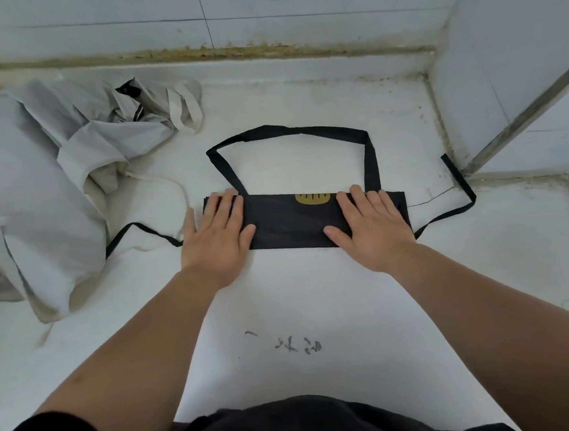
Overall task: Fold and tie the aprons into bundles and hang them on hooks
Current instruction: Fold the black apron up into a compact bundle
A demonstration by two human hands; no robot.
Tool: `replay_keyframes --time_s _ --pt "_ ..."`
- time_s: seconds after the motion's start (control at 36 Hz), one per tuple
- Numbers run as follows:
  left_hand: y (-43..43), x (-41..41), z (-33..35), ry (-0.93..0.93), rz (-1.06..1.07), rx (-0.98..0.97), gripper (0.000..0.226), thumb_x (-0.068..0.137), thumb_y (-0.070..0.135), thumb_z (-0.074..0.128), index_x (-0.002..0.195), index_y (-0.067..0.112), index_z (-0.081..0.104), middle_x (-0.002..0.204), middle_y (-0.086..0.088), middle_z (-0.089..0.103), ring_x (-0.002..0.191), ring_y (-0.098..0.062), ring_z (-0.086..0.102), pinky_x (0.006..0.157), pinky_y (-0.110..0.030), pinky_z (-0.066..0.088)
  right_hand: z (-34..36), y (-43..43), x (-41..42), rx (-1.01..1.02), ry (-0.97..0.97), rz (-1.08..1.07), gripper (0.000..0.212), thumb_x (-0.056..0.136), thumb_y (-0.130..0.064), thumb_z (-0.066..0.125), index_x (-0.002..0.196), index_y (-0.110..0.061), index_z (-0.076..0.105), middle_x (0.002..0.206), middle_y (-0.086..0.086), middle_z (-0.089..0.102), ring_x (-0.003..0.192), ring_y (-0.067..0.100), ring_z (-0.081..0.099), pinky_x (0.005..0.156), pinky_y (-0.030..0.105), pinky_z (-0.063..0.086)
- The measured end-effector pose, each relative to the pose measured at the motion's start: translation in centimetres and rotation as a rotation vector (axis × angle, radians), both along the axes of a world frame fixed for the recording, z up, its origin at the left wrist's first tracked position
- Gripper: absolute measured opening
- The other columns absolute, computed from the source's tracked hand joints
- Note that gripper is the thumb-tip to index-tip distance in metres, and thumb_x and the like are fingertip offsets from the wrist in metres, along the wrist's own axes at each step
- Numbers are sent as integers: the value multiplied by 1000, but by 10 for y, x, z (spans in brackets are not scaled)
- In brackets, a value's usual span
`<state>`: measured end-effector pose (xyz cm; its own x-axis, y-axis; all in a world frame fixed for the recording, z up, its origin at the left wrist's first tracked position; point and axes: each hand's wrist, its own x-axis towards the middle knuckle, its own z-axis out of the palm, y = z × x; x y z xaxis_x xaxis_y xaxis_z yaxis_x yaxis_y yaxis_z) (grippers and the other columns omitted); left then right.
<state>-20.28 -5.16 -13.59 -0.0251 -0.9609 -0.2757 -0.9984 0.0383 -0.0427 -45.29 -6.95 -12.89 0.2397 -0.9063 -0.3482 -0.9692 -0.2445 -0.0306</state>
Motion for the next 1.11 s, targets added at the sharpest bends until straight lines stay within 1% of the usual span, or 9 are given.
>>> replay_keyframes --time_s 0.11,0.19,0.36,0.42,0.5,0.64,0.69,0.92,1.11 --pt "13 0 2 28 70 -412 51 100 34 32 144 8 37 153 -14 31 142 -31 18 114 -52 10 1 -1 0 26 24 -4 70 95 -60 11 152 -20 0 159 6 -1 145 27 3 119 39 -7" --pt "23 -15 6 258 200 -683 38 88 28 53 118 5 56 118 -19 55 109 -34 45 90 -47 39 2 -3 2 28 29 -7 70 95 -59 11 152 -20 1 159 6 0 144 28 5 119 39 -6" --pt "13 -38 30 871 1507 -290 64 85 24 65 133 -1 30 135 -19 38 122 -35 43 98 -40 37 4 -2 13 -6 10 0 63 99 -51 15 151 -16 10 157 10 9 142 30 14 119 41 -1" --pt "3 -35 29 1027 1584 -255 69 83 26 66 136 -2 31 138 -19 40 123 -36 46 101 -42 40 3 4 21 -31 -48 38 53 102 -39 19 150 -17 16 156 10 13 139 29 19 119 39 -1" --pt "-7 -38 27 1180 1522 -222 53 82 24 67 126 2 46 140 -20 46 126 -37 48 101 -46 42 1 9 28 -16 -141 49 47 103 -27 23 150 -21 18 157 8 11 136 25 24 118 35 -1" --pt "-16 -40 36 1484 1540 -268 42 78 22 77 106 18 47 88 6 57 85 -15 58 72 -26 45 -1 7 25 3 -207 49 48 104 -29 23 151 -22 19 158 7 9 138 23 21 117 33 -5" --pt "-17 -43 34 1481 1434 -252 41 76 18 78 109 17 53 89 8 58 86 -13 58 71 -24 44 -2 8 24 -4 -210 49 48 104 -28 23 151 -22 19 159 7 9 138 24 21 117 33 -6" --pt "-3 -44 10 737 457 -412 46 87 -2 54 131 10 56 135 -6 42 108 -19 52 87 -10 34 -1 9 24 -11 -229 51 48 104 -28 23 151 -21 19 159 7 7 140 24 18 116 32 -8" --pt "-1 -41 3 291 -46 -253 64 83 -7 55 142 14 44 126 -7 37 109 -28 34 81 -37 48 -3 9 23 -13 -213 57 48 104 -29 21 151 -23 17 159 8 5 142 24 15 117 33 -9"
